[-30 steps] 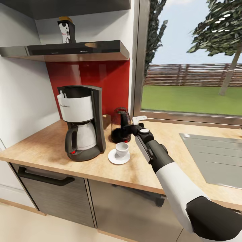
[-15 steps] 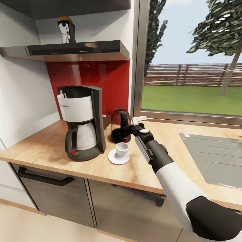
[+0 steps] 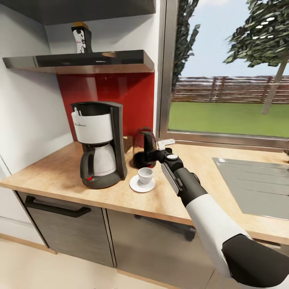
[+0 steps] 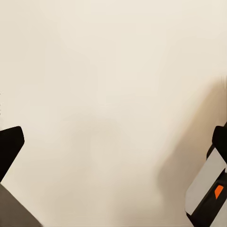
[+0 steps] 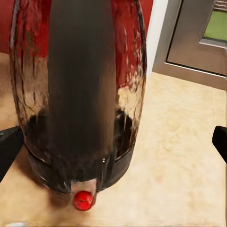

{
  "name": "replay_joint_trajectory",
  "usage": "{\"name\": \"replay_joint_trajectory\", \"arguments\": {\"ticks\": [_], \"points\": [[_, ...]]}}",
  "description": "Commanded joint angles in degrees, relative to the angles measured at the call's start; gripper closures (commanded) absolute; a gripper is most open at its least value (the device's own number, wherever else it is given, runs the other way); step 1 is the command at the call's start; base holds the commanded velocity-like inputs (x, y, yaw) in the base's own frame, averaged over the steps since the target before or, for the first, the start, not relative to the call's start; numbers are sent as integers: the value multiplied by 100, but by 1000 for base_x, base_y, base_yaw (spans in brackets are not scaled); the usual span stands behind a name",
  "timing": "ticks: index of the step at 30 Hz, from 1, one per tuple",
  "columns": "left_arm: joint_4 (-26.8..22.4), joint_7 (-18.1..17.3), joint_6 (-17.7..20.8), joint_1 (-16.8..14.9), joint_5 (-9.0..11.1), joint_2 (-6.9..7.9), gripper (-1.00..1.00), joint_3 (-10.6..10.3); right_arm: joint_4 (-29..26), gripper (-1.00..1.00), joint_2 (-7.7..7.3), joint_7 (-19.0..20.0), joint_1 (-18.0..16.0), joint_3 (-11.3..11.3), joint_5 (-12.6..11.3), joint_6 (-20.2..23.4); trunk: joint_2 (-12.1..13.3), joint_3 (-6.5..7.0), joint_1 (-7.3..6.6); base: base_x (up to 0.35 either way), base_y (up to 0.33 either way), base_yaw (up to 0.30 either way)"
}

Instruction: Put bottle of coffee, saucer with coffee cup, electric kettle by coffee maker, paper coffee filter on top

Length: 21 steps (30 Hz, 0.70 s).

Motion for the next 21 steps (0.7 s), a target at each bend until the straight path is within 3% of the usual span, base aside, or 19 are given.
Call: {"name": "replay_joint_trajectory", "arguments": {"ticks": [1,21], "points": [[-10,-21,-6,4,29,0,-100,7,-2,-100,0,-49,-5,14,-59,20,-3,-5,-2,-159,0,0],[-9,-21,-15,3,29,0,-100,8,115,-100,0,-45,-5,29,-59,-2,-3,-5,-2,-29,0,0]]}}
